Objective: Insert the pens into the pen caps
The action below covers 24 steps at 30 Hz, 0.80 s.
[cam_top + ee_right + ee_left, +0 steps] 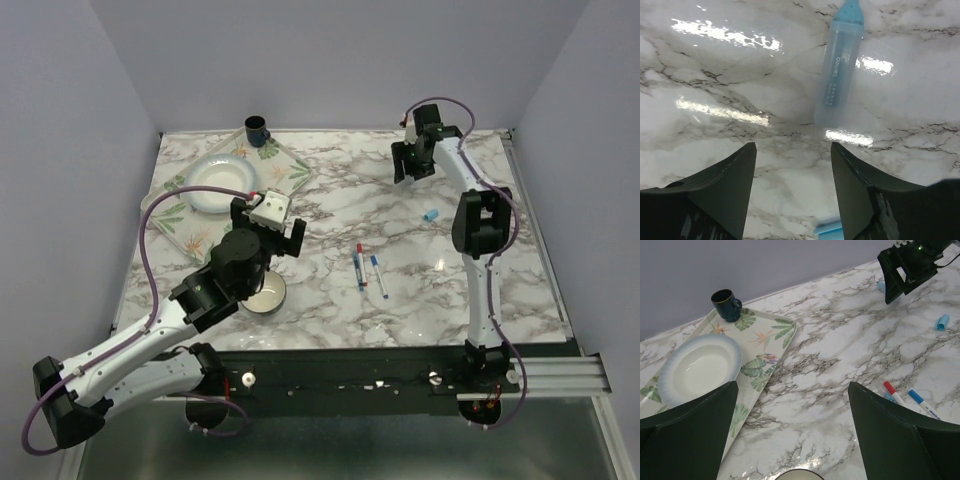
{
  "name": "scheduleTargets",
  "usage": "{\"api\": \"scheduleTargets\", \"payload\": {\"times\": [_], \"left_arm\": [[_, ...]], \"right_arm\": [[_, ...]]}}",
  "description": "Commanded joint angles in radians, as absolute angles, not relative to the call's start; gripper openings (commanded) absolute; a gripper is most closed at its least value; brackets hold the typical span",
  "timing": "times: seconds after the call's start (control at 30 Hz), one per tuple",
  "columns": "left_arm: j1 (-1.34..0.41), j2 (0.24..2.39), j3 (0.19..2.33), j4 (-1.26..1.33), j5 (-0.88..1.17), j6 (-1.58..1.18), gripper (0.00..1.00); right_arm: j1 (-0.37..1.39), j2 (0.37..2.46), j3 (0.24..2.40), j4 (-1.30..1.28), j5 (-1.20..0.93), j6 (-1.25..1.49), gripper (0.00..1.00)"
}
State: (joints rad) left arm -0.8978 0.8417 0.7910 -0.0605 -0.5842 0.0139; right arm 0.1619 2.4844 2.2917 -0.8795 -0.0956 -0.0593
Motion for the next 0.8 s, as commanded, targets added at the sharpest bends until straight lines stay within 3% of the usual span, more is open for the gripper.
{"api": "scheduleTargets", "payload": {"times": [0.0,0.1,0.4,0.77], "left_arm": [[-0.893,0.831,0.810,-0.026,-0.538,-0.021,0.99],[-0.894,0.821,0.801,-0.021,-0.520,-0.032,0.99],[-0.893,0.755,0.796,-0.034,-0.495,-0.040,0.99],[-0.893,0.669,0.765,-0.037,-0.494,-0.041,0.99]], "right_arm": [[0.140,2.258,2.169,-0.659,-0.181,0.139,0.85],[0.127,2.246,2.111,-0.597,-0.081,0.346,0.89],[0.086,2.344,2.091,-0.400,-0.156,0.796,0.75],[0.058,2.410,2.059,-0.339,-0.083,0.948,0.73]]}}
